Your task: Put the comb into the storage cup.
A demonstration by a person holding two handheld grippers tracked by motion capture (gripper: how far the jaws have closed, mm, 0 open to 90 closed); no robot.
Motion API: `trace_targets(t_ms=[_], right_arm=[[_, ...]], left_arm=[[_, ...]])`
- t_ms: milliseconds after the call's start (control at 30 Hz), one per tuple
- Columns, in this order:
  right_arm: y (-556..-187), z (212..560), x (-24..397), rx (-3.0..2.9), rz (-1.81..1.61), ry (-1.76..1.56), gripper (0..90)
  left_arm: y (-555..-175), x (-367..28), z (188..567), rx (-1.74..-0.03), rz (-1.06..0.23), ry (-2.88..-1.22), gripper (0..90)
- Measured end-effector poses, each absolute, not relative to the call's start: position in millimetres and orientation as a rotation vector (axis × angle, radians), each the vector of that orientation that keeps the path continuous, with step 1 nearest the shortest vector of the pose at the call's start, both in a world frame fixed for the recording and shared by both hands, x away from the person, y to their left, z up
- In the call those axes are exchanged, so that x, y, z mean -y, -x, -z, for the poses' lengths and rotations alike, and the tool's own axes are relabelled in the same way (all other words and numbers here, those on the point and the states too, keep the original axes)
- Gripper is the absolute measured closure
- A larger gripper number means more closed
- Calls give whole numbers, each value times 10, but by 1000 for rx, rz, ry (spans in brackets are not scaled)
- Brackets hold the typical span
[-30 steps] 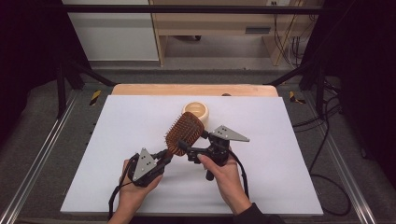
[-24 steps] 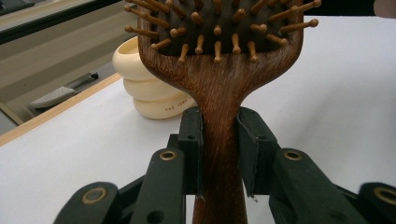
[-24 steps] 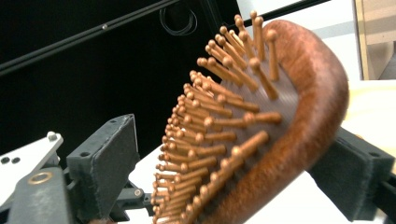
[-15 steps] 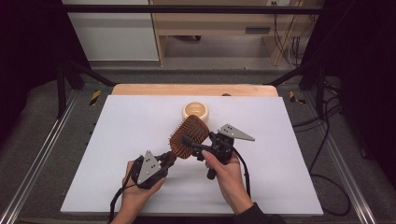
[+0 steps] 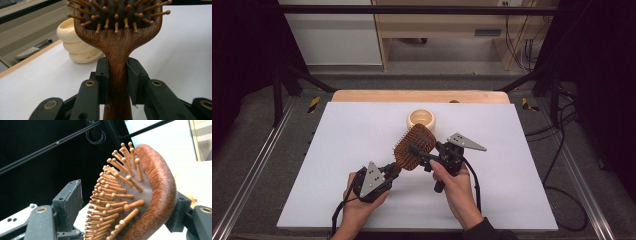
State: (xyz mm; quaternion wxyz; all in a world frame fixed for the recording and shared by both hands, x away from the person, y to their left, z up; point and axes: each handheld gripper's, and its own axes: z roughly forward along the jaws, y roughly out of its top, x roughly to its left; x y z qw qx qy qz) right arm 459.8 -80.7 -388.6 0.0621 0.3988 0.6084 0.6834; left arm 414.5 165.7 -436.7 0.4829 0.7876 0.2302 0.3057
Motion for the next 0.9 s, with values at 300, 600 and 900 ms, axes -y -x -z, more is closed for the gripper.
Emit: trace_targets(t_ms=[300,600,900], right_arm=[[-4609,3913,815,-1830,-2093,-1236,333],[-4615,3942,835,-1809,-2106,-1268,388],[-4626,3988,848,-1793,-2144,-1296,434]], left_arm=[[-4144,-1660,4368,-563,-749,-1923,724],[-4147,-1653,4382,-570,-734,-1928,724],[-4152,-1650,4401,-574,-726,-1934,724]])
